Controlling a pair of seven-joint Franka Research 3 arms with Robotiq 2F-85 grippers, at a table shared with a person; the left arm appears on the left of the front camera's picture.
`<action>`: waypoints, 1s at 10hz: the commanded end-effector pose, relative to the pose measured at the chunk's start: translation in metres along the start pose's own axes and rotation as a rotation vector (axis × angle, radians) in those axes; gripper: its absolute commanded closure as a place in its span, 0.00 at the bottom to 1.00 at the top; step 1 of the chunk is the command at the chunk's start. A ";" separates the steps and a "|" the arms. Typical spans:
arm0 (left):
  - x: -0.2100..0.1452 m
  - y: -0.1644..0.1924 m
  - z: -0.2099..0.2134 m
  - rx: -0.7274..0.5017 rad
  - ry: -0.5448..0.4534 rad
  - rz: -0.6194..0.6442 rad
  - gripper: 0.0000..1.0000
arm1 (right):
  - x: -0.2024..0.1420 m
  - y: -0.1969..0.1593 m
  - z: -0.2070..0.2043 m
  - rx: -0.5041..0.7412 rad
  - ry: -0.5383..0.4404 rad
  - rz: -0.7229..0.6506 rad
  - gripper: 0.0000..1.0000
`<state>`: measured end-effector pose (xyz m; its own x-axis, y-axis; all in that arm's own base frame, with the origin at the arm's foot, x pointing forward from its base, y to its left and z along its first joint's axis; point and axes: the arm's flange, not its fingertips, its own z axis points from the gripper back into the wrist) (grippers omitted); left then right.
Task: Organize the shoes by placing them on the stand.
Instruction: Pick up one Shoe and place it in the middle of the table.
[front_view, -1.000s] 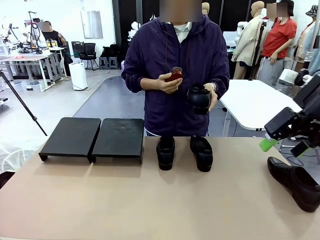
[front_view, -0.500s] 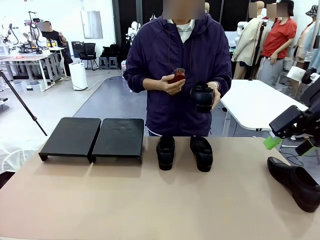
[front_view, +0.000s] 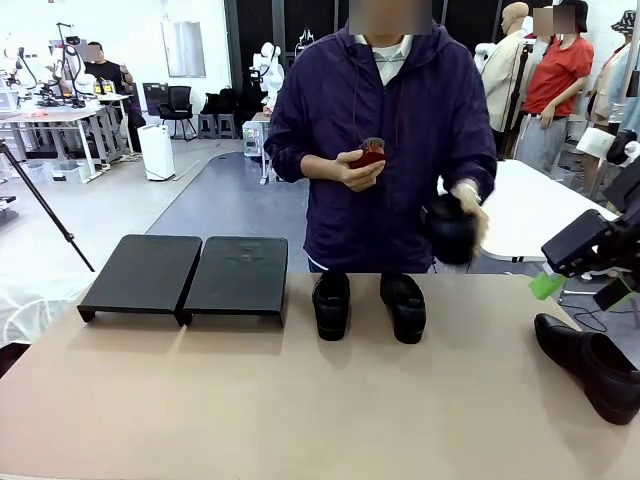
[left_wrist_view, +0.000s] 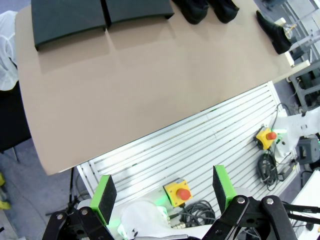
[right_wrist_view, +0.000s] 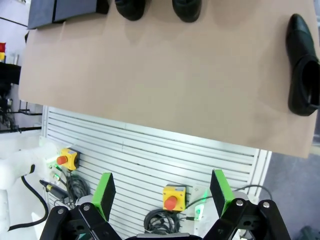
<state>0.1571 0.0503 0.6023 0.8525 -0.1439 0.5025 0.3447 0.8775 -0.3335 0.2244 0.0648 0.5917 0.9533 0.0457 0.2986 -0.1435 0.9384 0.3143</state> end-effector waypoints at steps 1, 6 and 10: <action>0.000 -0.001 0.000 -0.008 0.001 -0.009 0.00 | 0.015 0.005 -0.006 0.031 -0.008 0.048 0.00; 0.000 -0.001 0.000 -0.008 0.001 -0.009 0.00 | 0.045 0.072 -0.043 0.018 0.003 0.180 0.00; 0.000 -0.001 0.000 -0.008 0.001 -0.009 0.00 | -0.050 0.076 0.014 -0.013 0.162 0.212 0.00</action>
<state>0.1571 0.0502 0.6023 0.8524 -0.1442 0.5026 0.3449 0.8775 -0.3332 0.2541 0.1887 0.5705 0.8970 0.3177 0.3072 -0.3915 0.8938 0.2187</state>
